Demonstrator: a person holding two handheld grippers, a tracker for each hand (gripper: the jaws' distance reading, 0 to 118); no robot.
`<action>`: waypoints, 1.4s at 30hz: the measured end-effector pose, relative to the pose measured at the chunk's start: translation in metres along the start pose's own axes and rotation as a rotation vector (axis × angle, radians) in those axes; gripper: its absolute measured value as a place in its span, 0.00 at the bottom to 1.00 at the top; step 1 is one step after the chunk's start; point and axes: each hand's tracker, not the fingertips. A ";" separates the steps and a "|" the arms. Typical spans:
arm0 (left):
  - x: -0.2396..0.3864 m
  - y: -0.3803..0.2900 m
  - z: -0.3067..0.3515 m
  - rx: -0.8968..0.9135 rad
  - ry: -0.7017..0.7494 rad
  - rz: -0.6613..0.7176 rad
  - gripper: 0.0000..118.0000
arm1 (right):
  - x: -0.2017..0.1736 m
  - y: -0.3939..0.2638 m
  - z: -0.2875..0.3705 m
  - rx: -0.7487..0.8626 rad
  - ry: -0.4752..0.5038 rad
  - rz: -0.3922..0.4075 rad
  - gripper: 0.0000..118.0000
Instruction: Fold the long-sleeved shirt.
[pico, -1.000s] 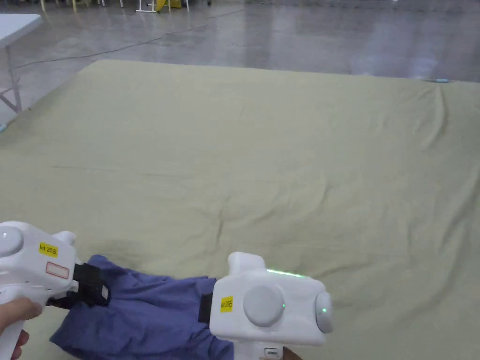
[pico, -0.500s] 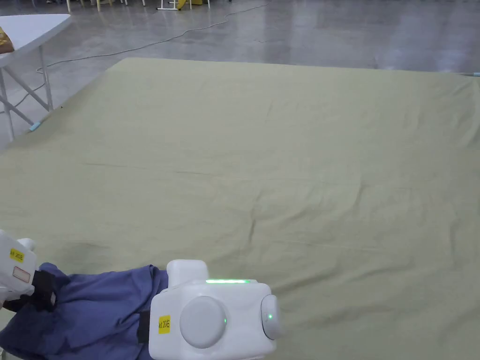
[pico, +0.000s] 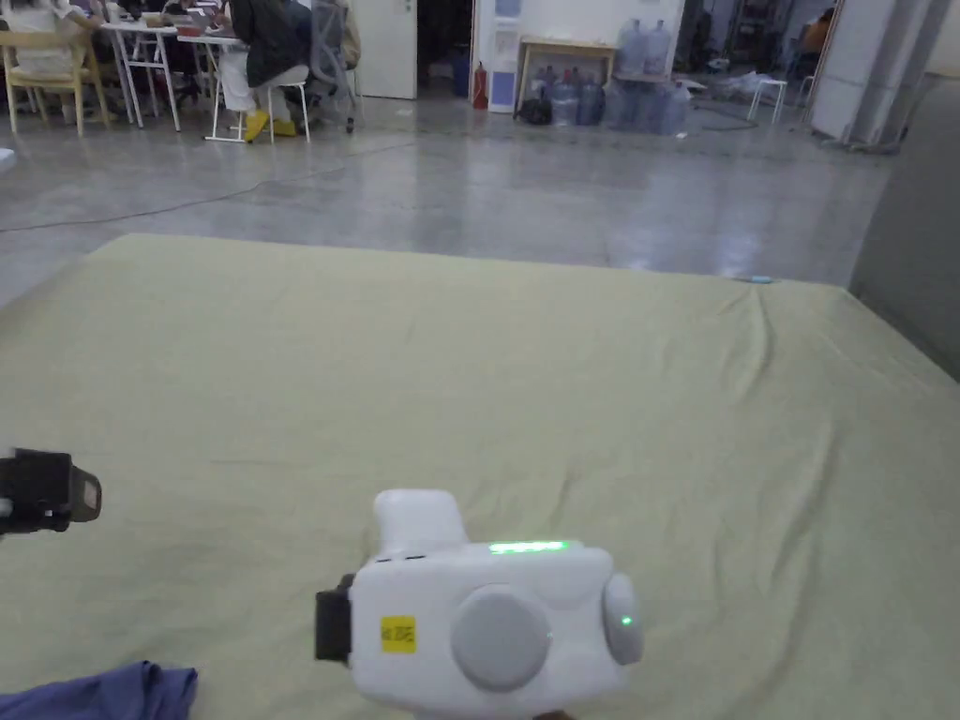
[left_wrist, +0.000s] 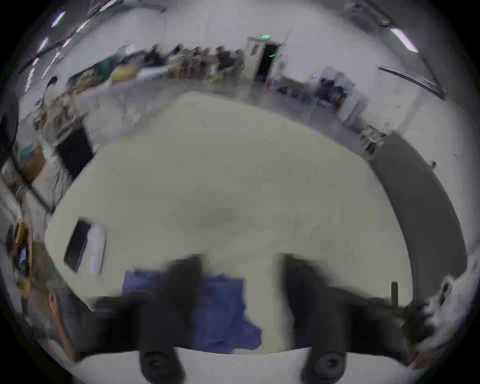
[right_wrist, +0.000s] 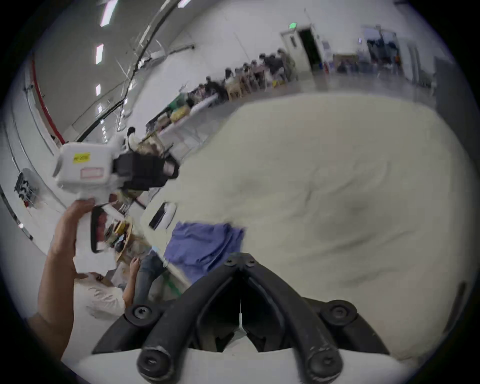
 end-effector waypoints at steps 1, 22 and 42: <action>0.030 0.006 0.009 0.047 0.024 -0.088 0.00 | 0.016 0.012 0.025 0.069 -0.033 0.001 0.00; 0.286 -0.023 0.124 0.686 -0.052 -0.177 0.00 | 0.127 0.066 0.288 0.676 -0.492 0.143 0.00; 0.291 -0.019 0.125 0.659 -0.033 -0.179 0.99 | 0.130 0.075 0.285 0.710 -0.536 0.120 0.69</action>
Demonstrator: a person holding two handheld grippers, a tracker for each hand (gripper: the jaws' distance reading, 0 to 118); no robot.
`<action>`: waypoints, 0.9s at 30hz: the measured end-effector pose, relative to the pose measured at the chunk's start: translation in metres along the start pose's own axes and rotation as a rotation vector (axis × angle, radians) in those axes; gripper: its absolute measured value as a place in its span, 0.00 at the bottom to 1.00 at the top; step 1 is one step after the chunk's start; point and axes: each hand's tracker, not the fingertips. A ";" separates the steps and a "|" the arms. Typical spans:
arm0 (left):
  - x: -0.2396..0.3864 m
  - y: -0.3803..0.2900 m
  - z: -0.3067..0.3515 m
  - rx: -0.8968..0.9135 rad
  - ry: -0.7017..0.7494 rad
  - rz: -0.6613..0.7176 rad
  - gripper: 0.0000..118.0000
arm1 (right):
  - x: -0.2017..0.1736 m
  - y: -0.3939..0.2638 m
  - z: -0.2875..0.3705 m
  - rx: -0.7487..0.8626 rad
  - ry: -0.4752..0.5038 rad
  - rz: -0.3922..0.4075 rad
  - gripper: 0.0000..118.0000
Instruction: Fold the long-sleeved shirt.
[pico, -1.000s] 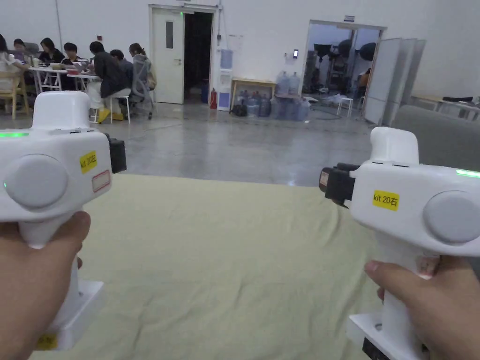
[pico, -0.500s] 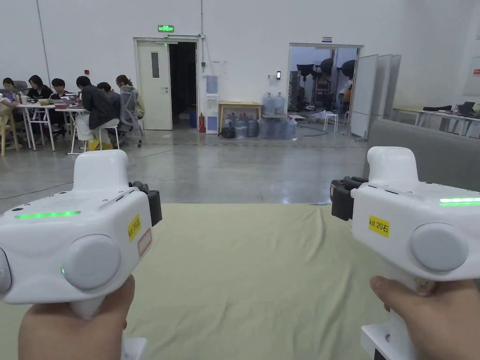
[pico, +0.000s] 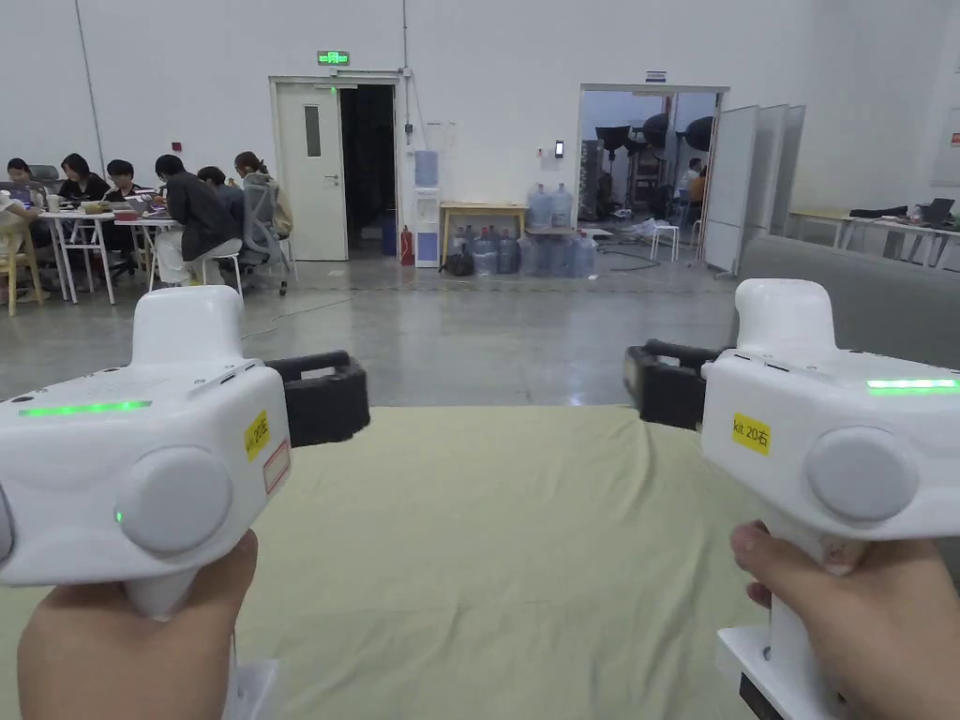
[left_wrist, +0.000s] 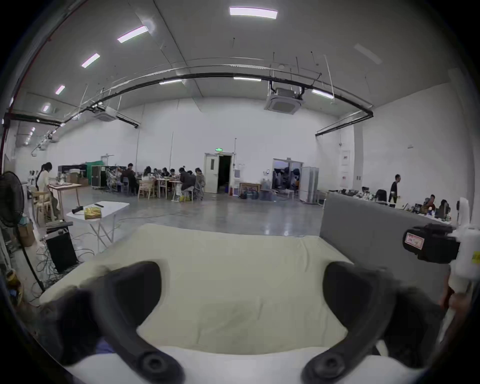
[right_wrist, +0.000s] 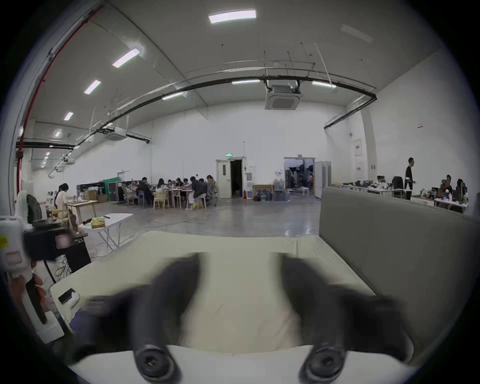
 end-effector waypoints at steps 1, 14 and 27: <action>0.001 -0.004 0.009 0.038 0.024 0.006 0.98 | 0.003 -0.001 -0.003 -0.037 -0.043 -0.019 0.96; -0.002 0.000 0.005 0.014 0.007 0.000 1.00 | -0.004 0.001 -0.001 -0.032 -0.035 0.022 1.00; -0.001 -0.004 0.000 -0.017 -0.002 0.011 1.00 | -0.008 -0.005 -0.002 -0.044 -0.035 -0.020 1.00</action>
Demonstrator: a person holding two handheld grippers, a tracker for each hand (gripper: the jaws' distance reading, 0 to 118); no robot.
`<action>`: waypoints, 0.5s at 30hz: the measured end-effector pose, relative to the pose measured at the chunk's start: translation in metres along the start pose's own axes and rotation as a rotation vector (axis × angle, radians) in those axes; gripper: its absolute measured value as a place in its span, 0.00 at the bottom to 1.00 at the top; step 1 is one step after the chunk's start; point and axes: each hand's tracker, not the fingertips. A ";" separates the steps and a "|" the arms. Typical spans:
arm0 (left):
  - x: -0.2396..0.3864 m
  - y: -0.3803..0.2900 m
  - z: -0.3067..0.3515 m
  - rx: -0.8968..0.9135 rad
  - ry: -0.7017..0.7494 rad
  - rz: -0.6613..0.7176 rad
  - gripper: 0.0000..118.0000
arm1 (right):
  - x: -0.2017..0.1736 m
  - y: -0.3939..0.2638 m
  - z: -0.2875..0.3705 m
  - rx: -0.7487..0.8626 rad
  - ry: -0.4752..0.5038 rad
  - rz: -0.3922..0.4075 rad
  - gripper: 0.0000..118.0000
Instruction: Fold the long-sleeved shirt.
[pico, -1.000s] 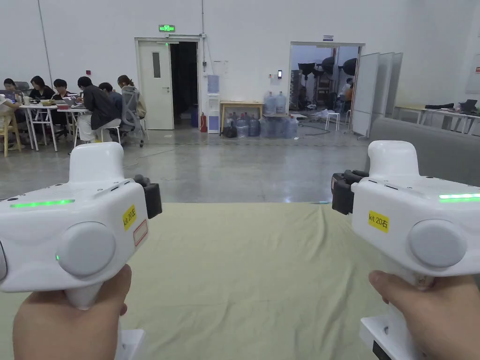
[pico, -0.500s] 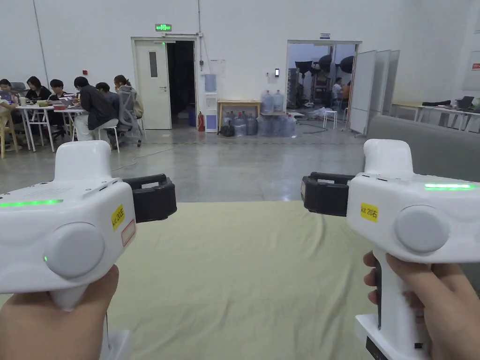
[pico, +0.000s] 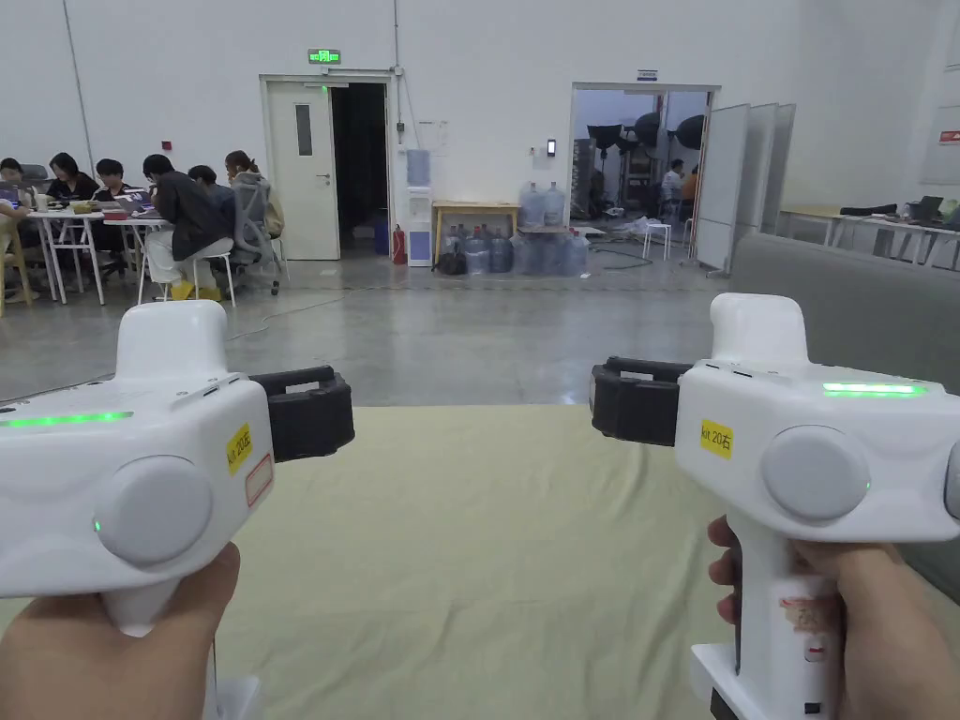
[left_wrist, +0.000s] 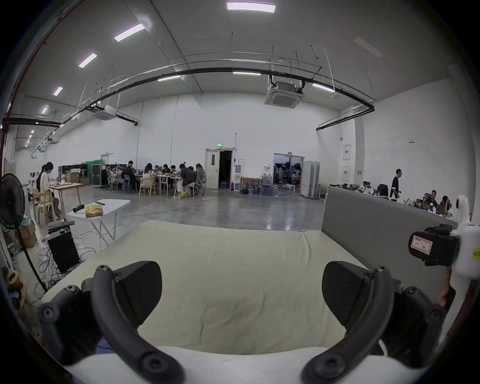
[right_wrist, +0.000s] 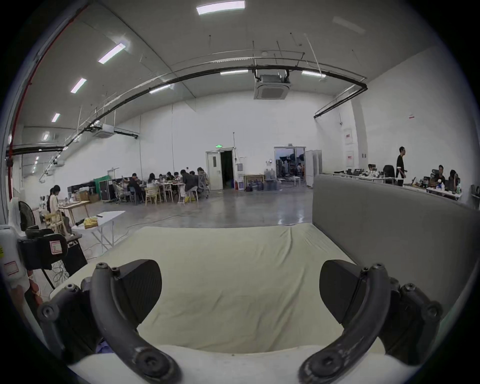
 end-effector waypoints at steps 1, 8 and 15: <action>-0.001 0.000 0.000 0.001 0.001 0.001 1.00 | -0.002 0.000 -0.002 -0.008 -0.005 0.001 1.00; -0.003 -0.004 0.000 -0.012 0.005 0.006 1.00 | -0.007 -0.003 -0.002 -0.023 -0.011 0.003 1.00; -0.002 -0.003 0.000 -0.007 0.008 0.002 1.00 | -0.005 0.000 -0.001 -0.020 -0.004 -0.019 1.00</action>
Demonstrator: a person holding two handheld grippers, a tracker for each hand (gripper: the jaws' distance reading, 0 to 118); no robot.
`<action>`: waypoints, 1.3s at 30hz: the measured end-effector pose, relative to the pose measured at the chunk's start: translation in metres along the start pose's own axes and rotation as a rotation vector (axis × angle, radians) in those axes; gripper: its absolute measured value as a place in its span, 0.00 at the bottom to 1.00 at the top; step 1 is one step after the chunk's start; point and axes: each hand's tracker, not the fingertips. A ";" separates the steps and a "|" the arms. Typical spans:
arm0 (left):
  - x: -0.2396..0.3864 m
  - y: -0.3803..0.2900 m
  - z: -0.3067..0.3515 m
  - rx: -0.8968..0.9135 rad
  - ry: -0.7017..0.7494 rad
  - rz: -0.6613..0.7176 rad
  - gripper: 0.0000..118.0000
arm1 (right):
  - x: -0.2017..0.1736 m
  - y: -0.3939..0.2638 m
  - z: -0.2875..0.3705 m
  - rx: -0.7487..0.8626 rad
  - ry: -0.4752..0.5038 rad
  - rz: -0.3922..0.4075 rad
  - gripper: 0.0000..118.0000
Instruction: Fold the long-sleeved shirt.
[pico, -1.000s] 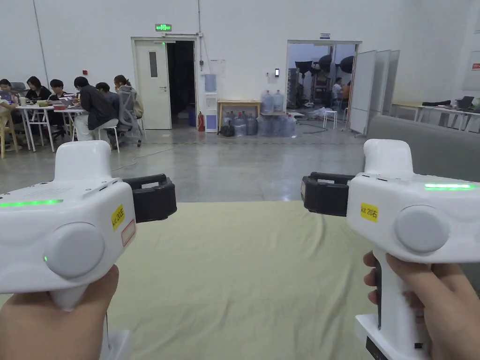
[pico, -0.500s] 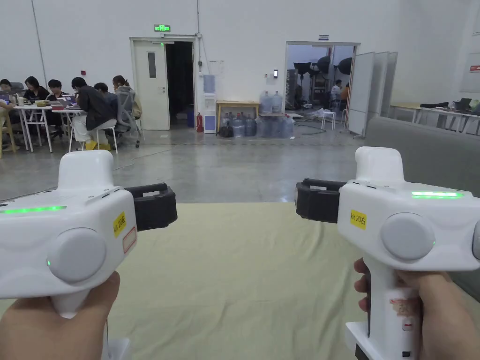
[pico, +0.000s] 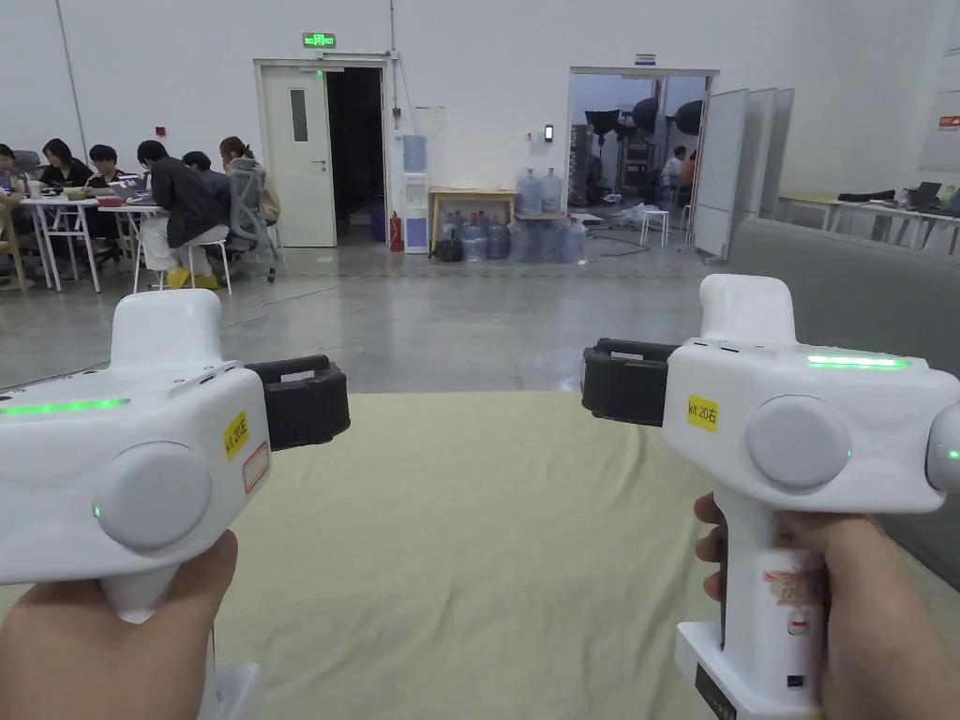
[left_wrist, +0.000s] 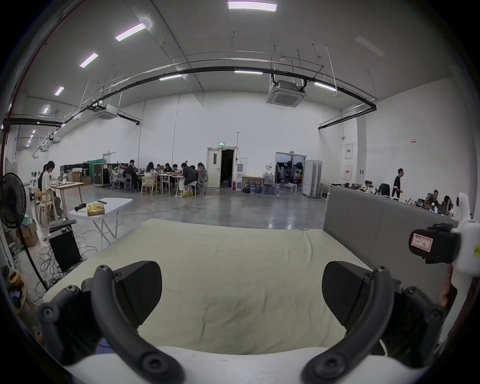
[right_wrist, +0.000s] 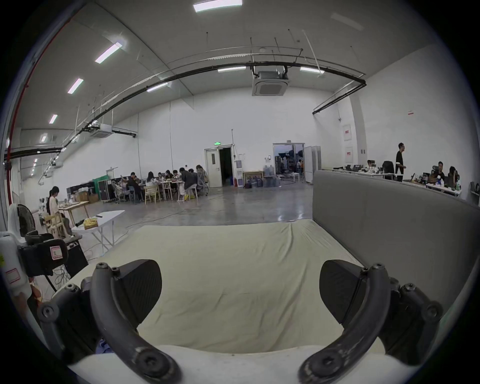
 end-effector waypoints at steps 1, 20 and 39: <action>0.000 0.000 0.000 -0.001 -0.005 0.004 1.00 | 0.000 0.000 0.000 -0.002 0.000 -0.006 1.00; -0.003 -0.002 -0.005 -0.019 0.009 0.002 1.00 | -0.002 -0.005 -0.003 -0.009 -0.012 0.008 1.00; -0.004 -0.001 -0.004 -0.027 0.002 0.014 1.00 | -0.006 -0.011 -0.006 -0.003 -0.037 0.031 1.00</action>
